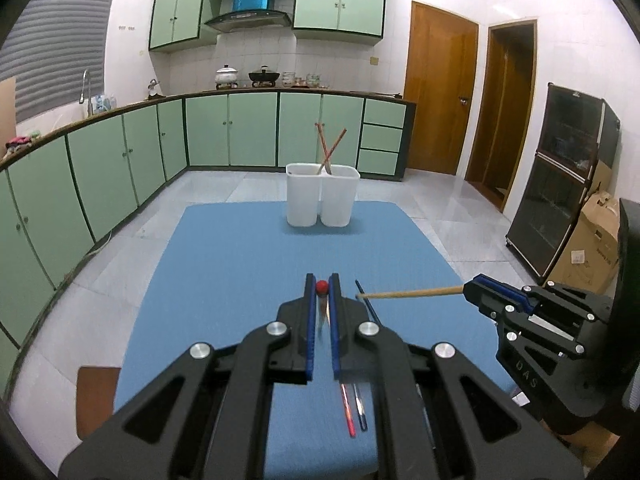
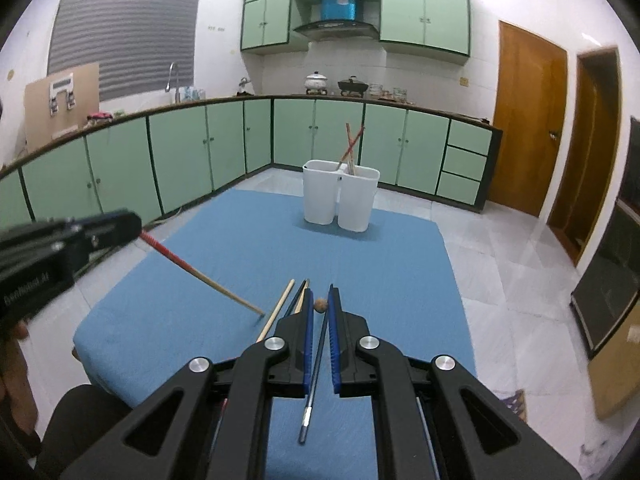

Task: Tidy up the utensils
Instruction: 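Lift both chopsticks and carry them toward the white holder, then lower both chopsticks into the holder compartments and open both tools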

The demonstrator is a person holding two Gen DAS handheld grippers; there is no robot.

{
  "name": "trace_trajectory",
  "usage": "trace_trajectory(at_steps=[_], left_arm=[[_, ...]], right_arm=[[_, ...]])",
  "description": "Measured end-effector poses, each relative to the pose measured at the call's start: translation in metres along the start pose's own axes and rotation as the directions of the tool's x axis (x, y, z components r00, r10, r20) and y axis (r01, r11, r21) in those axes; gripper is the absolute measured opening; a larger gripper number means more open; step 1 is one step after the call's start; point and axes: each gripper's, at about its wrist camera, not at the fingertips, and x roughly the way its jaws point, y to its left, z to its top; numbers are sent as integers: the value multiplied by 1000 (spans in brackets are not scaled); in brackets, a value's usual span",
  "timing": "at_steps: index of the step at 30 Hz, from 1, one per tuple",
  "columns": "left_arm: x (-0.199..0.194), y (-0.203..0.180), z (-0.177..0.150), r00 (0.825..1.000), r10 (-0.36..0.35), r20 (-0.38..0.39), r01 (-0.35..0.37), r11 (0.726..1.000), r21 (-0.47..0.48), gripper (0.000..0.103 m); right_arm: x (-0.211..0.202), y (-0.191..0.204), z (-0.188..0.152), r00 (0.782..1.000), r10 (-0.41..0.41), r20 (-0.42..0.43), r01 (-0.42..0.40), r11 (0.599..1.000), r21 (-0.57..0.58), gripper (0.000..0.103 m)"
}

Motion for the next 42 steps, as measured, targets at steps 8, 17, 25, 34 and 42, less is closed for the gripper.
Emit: trace_trajectory(at_steps=[8,17,25,34,42], left_arm=[[17,11,45,1000,-16,6,16,1000,6,5],[37,15,99,999,-38,10,38,999,26,5],[74,23,145,998,-62,-23,62,998,13,5],[110,26,220,998,-57,27,57,998,8,5],[146,26,289,993,-16,119,14,1000,15,5]], right_arm=[[18,-8,50,999,31,-20,-32,999,-35,7],[40,-24,98,995,83,-57,-84,996,-22,7],[55,-36,156,995,83,-51,-85,995,-42,7],[86,-64,242,997,70,-17,-71,997,-16,7],[136,-89,310,998,64,6,-64,998,28,7]])
